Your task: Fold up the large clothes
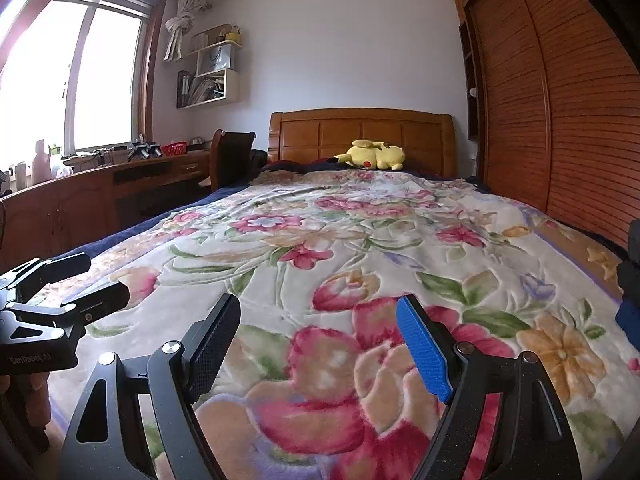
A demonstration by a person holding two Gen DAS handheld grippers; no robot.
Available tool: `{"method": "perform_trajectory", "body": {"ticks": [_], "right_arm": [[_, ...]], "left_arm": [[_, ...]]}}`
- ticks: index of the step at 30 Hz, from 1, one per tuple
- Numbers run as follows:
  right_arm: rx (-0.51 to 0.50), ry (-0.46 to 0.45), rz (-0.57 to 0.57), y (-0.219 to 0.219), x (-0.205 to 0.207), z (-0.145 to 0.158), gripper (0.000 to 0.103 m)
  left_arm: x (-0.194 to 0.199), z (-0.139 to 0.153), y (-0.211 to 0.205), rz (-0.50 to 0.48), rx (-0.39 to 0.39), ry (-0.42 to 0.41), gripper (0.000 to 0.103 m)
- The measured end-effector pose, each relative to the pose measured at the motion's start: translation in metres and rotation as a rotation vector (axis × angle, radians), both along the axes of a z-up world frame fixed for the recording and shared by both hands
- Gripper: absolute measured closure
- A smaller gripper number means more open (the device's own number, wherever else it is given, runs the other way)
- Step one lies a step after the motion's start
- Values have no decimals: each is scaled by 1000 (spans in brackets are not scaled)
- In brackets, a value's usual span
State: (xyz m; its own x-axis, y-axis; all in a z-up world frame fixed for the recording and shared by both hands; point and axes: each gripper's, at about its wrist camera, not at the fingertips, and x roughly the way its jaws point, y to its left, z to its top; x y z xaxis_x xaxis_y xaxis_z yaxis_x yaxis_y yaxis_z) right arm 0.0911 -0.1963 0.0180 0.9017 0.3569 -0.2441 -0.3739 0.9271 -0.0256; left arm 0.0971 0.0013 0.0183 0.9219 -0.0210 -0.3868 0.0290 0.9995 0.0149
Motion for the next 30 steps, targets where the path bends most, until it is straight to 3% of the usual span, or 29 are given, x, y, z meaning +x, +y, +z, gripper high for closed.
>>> {"method": "perform_trajectory", "body": {"ticks": [30], "right_arm": [[18,-4,-2,0,0,0,21]], "left_arm": [[-3,0,4,16,-1,-12,9]]}}
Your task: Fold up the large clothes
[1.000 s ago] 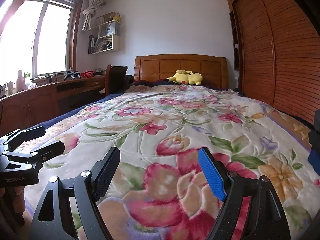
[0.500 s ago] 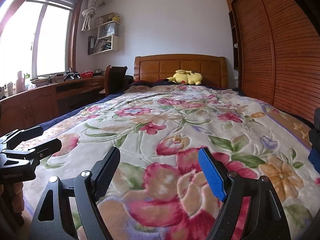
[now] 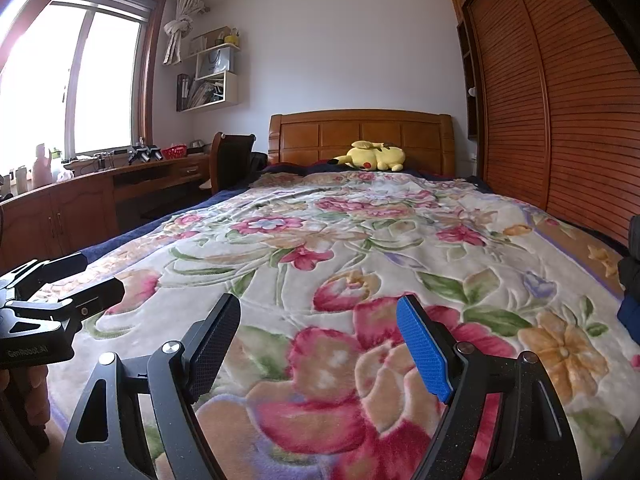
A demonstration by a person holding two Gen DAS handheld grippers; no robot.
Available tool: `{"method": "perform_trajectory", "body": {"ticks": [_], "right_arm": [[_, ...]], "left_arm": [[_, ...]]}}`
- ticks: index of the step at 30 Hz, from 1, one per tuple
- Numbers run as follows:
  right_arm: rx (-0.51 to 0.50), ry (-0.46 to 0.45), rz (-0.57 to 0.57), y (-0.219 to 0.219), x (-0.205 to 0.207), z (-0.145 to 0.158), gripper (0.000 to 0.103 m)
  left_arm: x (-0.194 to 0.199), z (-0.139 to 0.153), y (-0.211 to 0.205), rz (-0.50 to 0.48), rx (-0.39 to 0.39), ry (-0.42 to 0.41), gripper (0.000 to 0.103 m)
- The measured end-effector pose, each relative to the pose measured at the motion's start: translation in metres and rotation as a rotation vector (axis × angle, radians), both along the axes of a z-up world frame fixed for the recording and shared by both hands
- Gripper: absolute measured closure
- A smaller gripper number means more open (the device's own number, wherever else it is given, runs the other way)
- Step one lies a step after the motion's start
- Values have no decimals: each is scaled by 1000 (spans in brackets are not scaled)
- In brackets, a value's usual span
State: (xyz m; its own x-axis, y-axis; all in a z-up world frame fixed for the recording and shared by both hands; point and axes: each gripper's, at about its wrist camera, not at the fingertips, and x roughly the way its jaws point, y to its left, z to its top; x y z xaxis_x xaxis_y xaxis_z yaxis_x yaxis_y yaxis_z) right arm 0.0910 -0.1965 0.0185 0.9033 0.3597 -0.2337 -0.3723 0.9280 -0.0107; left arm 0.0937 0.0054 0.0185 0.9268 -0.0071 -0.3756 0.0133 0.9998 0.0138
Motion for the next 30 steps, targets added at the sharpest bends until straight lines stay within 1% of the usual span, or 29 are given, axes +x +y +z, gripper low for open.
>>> {"method": "perform_trajectory", "body": {"ticks": [30], "right_arm": [[3,-4,0,0,0,0,21]], "left_arm": [[-1,3,2,5,3,-8,9]]}}
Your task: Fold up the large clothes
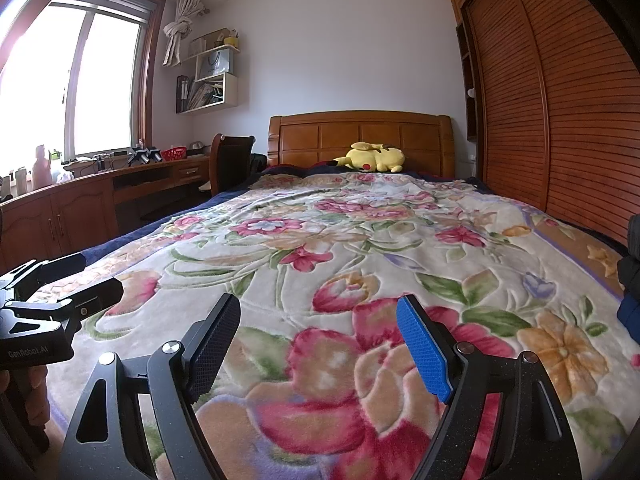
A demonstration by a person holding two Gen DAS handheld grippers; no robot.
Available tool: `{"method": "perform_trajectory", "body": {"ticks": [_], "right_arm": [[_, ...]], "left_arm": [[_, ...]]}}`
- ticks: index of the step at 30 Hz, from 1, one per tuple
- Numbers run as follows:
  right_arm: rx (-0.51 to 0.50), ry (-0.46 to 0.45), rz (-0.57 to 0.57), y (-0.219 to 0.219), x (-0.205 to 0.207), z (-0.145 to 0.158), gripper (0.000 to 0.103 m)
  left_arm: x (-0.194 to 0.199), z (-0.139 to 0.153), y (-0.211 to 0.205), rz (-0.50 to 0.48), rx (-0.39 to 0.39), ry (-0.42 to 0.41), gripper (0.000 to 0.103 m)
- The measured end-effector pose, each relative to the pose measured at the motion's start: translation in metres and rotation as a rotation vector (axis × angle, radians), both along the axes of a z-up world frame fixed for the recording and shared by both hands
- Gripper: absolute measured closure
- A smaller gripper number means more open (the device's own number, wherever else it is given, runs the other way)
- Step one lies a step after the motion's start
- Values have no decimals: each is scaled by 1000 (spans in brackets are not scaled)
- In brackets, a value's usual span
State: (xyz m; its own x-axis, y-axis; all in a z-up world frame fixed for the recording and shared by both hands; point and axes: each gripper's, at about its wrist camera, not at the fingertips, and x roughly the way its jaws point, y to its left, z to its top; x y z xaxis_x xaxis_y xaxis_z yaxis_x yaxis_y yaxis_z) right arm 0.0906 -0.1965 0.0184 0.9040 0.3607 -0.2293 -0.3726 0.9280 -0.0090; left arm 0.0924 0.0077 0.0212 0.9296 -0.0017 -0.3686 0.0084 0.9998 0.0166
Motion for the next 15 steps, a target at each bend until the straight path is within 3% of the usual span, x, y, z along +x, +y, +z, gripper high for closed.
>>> {"method": "perform_trajectory", "body": {"ticks": [15], "right_arm": [[0,0,2,-1,0,0,21]], "left_arm": [[0,0,0,-1,0,1,9]]}}
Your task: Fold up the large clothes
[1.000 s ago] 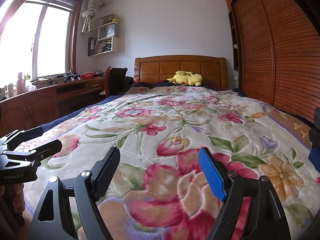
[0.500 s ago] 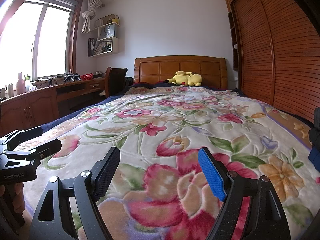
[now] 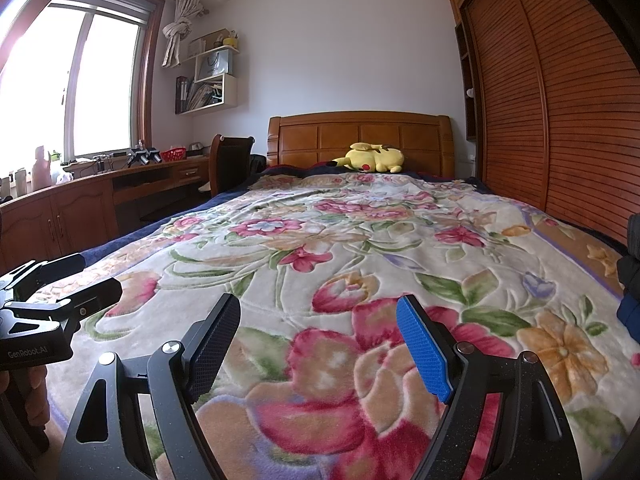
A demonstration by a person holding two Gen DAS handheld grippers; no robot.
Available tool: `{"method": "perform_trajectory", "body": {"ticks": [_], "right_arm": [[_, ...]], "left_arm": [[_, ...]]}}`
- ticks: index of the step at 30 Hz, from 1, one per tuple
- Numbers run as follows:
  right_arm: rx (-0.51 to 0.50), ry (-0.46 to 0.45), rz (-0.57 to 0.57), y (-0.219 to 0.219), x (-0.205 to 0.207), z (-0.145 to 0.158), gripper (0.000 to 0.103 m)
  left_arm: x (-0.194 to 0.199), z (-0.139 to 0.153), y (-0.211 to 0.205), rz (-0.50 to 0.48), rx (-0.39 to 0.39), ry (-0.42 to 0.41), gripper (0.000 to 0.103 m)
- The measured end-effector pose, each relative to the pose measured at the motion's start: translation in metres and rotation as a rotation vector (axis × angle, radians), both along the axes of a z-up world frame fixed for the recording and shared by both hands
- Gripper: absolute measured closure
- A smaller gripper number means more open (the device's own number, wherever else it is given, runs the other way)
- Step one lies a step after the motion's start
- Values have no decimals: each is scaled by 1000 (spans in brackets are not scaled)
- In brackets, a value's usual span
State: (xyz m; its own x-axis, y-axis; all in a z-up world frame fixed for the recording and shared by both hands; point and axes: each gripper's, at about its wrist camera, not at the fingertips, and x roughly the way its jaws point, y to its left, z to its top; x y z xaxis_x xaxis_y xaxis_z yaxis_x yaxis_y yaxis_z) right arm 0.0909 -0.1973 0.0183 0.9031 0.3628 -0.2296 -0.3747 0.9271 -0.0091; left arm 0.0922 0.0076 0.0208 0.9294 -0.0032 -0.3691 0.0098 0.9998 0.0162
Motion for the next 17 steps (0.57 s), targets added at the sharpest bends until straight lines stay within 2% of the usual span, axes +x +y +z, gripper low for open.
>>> {"method": "perform_trajectory", "body": {"ticks": [17], "right_arm": [[4,-2,-1,-1,0,1,21]], "left_arm": [[-1,-1,0,0,0,-1,9]]}}
